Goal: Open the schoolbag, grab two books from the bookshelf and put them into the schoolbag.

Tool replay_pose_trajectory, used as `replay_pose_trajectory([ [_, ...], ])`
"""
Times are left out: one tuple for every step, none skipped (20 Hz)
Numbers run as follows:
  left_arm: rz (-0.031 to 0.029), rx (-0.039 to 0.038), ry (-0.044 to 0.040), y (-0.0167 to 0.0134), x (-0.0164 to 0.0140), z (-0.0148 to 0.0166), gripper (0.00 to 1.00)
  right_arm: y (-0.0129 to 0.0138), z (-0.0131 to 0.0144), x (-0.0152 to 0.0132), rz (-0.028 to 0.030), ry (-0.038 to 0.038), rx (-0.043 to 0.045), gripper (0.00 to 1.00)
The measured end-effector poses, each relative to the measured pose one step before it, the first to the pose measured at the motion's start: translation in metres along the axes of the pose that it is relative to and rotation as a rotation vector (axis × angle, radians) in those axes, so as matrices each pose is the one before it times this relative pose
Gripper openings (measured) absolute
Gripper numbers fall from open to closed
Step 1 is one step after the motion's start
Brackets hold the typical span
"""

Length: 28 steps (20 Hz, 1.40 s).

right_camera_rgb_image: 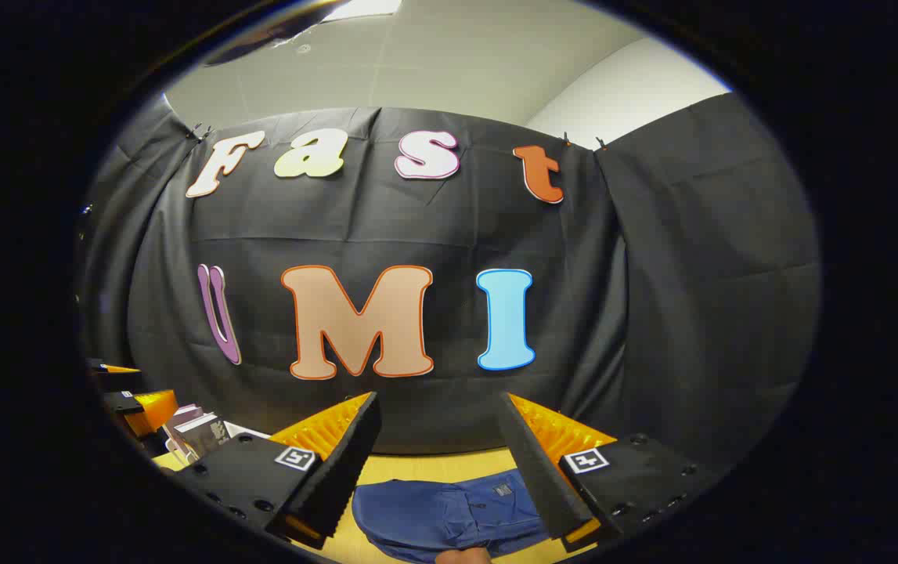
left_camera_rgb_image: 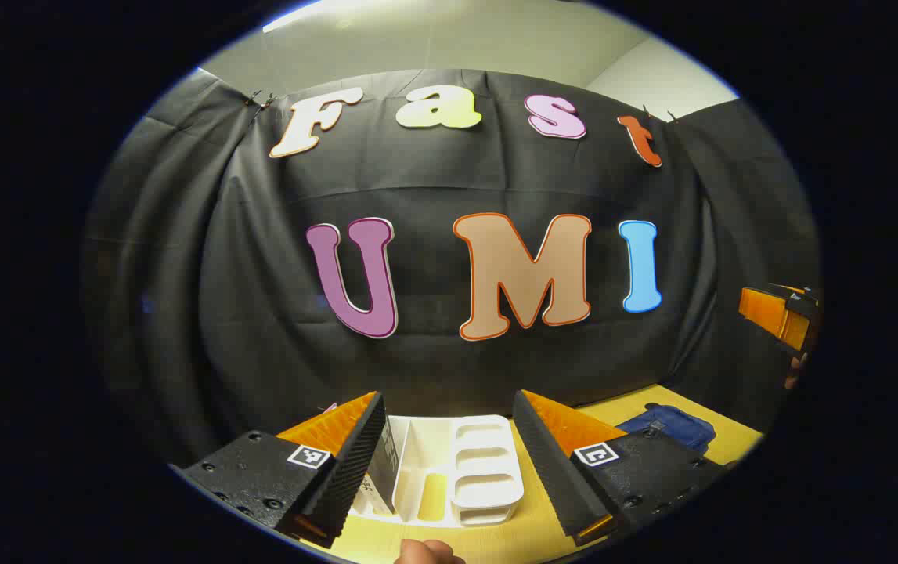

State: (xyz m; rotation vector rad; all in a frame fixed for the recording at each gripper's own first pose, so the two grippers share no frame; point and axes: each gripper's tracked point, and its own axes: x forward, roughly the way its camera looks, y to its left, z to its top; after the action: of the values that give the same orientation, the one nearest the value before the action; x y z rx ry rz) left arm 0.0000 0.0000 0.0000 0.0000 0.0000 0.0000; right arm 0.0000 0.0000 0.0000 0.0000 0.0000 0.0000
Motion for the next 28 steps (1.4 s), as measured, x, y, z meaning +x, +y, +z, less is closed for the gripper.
replay_pose_trajectory([
  [-0.00140,0.00323,-0.00148,-0.00225,-0.00019,0.00065,0.99,-0.00090,-0.00093,0.00040,0.00325,-0.00045,0.00128,0.98],
  [-0.00042,0.00259,0.00429,-0.00138,-0.00084,-0.00146,0.96,-0.00086,-0.00056,0.00078,0.00470,0.00212,-0.00063,0.98],
  [-0.00085,0.00032,0.00497,-0.00149,0.00093,0.00037,0.96,-0.00067,-0.00149,0.00121,0.00203,0.00336,-0.00101,0.98],
  [-0.00157,-0.00061,0.00492,-0.00183,0.00009,-0.00050,1.00,-0.00094,-0.00061,0.00075,0.00545,0.00350,-0.00170,0.98],
  [0.00073,-0.00167,0.00426,-0.00188,0.00038,-0.00063,1.00,-0.00102,-0.00150,0.00119,0.00264,0.00385,-0.00253,0.98],
  [0.00048,-0.00045,0.00521,-0.00245,0.00040,-0.00196,0.96,-0.00120,-0.00041,0.00116,0.00458,0.00051,-0.00194,0.98],
  [0.00268,-0.00047,0.00411,-0.00247,0.00020,-0.00115,1.00,-0.00248,-0.00125,0.00038,0.00153,0.00169,-0.00394,0.98],
  [0.00217,0.00214,0.00418,-0.00217,0.00058,-0.00050,0.96,-0.00165,-0.00001,0.00216,0.00350,0.00261,-0.00214,0.98],
  [0.00260,0.00386,0.00241,-0.00179,0.00005,0.00002,0.96,-0.00146,-0.00173,0.00155,0.00471,0.00248,-0.00237,0.98],
  [0.00135,0.00339,0.00175,-0.00285,0.00081,-0.00043,0.96,-0.00235,-0.00057,0.00074,0.00294,0.00045,-0.00344,0.98],
  [0.00081,0.00405,-0.00030,-0.00210,0.00060,0.00120,0.96,-0.00172,-0.00071,-0.00111,0.00382,0.00207,-0.00585,0.98],
  [-0.00100,0.00377,-0.00083,-0.00297,0.00053,-0.00017,0.97,-0.00268,-0.00070,0.00049,-0.00178,0.00324,-0.00835,0.98],
  [-0.00359,0.00258,-0.00702,-0.00248,0.00096,0.00215,0.97,-0.00392,-0.00119,-0.00077,-0.00114,-0.00325,-0.00408,0.98],
  [-0.00520,0.00633,0.00179,-0.00299,0.00018,-0.00028,0.97,-0.00282,0.00045,-0.00184,-0.00873,-0.00415,-0.00380,0.98],
  [-0.00763,0.00957,0.00409,-0.00223,-0.00046,-0.00038,0.96,-0.00423,-0.00178,-0.00148,-0.01125,0.00292,-0.00195,0.98],
  [-0.00899,0.00352,-0.00592,-0.00291,-0.00029,0.00027,0.93,-0.00066,-0.00141,-0.00213,0.00065,0.00218,0.00510,0.98],
  [-0.00542,-0.00046,-0.00322,-0.00140,-0.00031,0.00143,0.96,0.00075,0.00127,-0.00278,-0.00083,-0.00154,0.00305,0.98],
  [-0.00421,-0.00009,0.00689,-0.00102,-0.00024,-0.00248,1.00,-0.00074,0.00272,-0.00174,-0.00194,-0.00445,0.00002,0.98],
  [-0.00127,-0.00397,0.00607,-0.00047,-0.00045,-0.00191,0.96,0.00076,0.00215,-0.00173,0.00369,-0.00492,0.00023,0.98],
  [-0.00111,-0.01020,-0.00488,0.00048,-0.00262,-0.00025,0.96,0.00268,0.00289,-0.00051,0.00705,-0.00960,0.00262,0.98],
  [0.00292,-0.00790,-0.00841,0.00049,-0.00179,0.00128,0.97,0.00274,0.00110,-0.00014,0.00408,-0.00759,-0.00255,0.98],
  [0.00769,0.00085,0.00535,0.00294,-0.00106,-0.00179,0.97,0.00096,-0.00128,0.00033,-0.00157,-0.00146,-0.00570,1.00],
  [0.00368,0.00359,0.00903,0.00177,-0.00149,-0.00313,0.96,0.00174,-0.00126,0.00018,-0.00008,0.00473,-0.00039,0.98],
  [-0.00267,-0.00292,-0.00033,0.00043,-0.00289,-0.00111,0.97,0.00355,-0.00040,-0.00148,0.00960,-0.00008,0.01129,0.98],
  [-0.00647,-0.00493,-0.00426,0.00049,-0.00098,0.00095,0.97,0.00378,0.00008,-0.00107,0.00366,-0.00194,0.01256,0.98],
  [-0.00659,-0.00441,-0.00312,0.00050,-0.00005,0.00084,0.96,0.00129,-0.00132,0.00112,-0.00102,0.00634,0.00451,0.98],
  [0.00969,0.00414,0.00947,0.00346,0.00085,-0.00125,0.96,0.00017,-0.00316,0.00089,-0.00255,0.00679,0.00309,0.98],
  [0.00664,0.00203,-0.00056,0.00438,-0.00172,-0.00053,1.00,0.00207,0.00029,0.00110,0.00237,-0.00162,0.00374,0.98],
])
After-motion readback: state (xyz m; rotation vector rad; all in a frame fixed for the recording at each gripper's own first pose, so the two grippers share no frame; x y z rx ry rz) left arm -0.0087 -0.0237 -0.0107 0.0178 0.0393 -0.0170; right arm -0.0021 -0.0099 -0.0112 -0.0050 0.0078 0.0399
